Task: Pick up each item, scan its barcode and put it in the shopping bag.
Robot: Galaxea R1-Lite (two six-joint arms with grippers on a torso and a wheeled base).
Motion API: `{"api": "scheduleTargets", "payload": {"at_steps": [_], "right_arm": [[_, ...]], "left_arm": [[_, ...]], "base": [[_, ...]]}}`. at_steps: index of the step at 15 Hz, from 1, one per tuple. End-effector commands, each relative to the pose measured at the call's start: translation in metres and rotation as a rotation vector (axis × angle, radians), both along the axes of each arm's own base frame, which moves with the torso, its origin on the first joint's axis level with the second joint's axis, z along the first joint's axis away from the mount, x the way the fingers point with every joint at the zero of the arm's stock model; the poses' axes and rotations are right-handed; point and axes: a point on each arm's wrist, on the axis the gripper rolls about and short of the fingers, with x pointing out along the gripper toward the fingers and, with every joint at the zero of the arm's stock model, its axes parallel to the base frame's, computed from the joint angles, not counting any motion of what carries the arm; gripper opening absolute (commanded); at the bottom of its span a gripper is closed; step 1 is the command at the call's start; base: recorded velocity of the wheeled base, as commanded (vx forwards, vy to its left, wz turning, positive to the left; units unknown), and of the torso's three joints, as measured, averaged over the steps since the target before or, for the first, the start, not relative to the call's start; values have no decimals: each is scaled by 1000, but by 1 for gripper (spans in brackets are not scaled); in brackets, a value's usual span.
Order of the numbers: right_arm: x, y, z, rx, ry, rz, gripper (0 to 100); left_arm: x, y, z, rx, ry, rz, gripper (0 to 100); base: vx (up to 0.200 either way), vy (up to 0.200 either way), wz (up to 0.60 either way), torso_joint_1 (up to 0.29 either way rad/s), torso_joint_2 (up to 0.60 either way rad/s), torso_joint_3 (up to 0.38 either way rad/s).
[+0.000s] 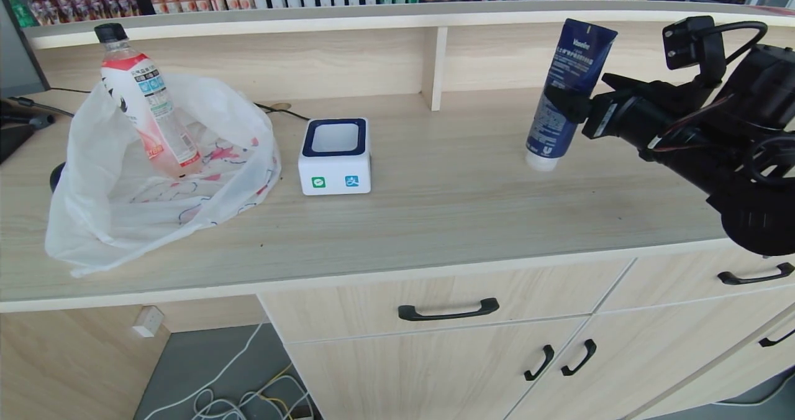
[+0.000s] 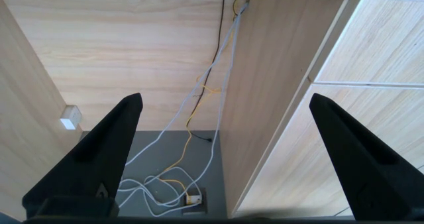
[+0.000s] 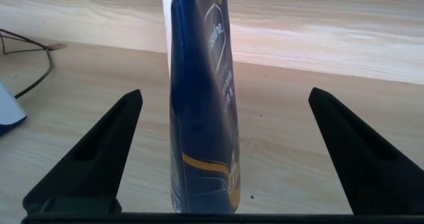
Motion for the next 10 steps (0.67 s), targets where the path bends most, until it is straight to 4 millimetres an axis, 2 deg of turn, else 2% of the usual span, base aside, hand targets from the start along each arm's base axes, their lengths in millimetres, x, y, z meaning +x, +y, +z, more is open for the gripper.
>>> {"api": "scheduleTargets", "payload": {"at_steps": [1,4,10], "right_arm": [[9,3,-6,-2,15,3,100],[19,5,-11,-3,21,3,100],[27,6,-21,-6,45,5,100]], "left_arm": [[0,0,0,0,2,0,100],[0,0,0,0,0,0,100],[0,0,0,0,2,0,100]], "base": [[0,0,0,0,0,0],[0,0,0,0,0,0],[0,0,0,0,0,0]]}}
